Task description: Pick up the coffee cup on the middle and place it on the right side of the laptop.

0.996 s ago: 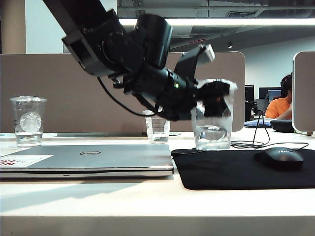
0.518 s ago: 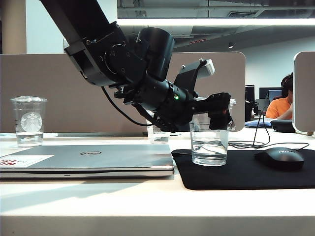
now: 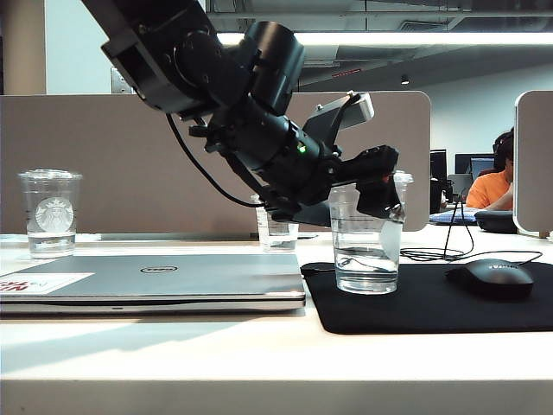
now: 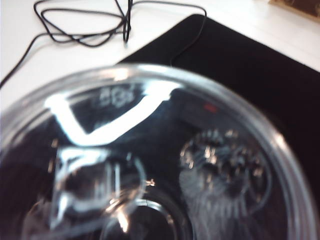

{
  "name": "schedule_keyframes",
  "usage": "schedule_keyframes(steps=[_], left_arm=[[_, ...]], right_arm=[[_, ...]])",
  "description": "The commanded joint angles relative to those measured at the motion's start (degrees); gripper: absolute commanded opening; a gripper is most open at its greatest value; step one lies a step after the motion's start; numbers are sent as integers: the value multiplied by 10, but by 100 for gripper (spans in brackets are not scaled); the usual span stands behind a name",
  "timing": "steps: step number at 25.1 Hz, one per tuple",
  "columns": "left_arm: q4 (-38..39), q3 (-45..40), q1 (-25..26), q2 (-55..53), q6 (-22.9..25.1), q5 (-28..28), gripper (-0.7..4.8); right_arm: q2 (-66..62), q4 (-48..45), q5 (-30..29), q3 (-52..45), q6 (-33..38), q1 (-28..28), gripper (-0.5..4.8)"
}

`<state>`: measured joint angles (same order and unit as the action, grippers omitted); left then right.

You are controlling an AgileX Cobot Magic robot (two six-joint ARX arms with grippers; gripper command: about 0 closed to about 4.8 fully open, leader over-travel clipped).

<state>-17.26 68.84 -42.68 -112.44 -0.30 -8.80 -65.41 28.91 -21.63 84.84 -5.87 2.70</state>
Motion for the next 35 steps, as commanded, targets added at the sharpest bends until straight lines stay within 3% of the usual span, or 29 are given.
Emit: schedule_keyframes(steps=[1, 13, 16, 19, 22, 25, 29, 35], left_arm=[[70, 2, 1, 26, 1, 23, 479], [271, 2, 2, 182, 20, 39, 475], [264, 2, 10, 260, 29, 51, 423], [284, 2, 19, 347, 28, 47, 261], [361, 2, 23, 406, 29, 45, 109], [435, 2, 23, 448, 37, 45, -9], [526, -21, 23, 541, 61, 45, -6], [528, -113, 23, 695, 46, 46, -6]], right_arm=[[10, -6, -1, 3, -2, 1, -5], [21, 1, -1, 3, -2, 1, -5], [23, 16, -1, 3, -2, 2, -5], [25, 47, -1, 3, -2, 7, -5], [30, 80, -4, 4, -2, 7, -5], [41, 139, -3, 4, -2, 7, -5], [85, 280, 15, 4, -13, 7, -5], [170, 327, 30, 1, -12, 14, -5]])
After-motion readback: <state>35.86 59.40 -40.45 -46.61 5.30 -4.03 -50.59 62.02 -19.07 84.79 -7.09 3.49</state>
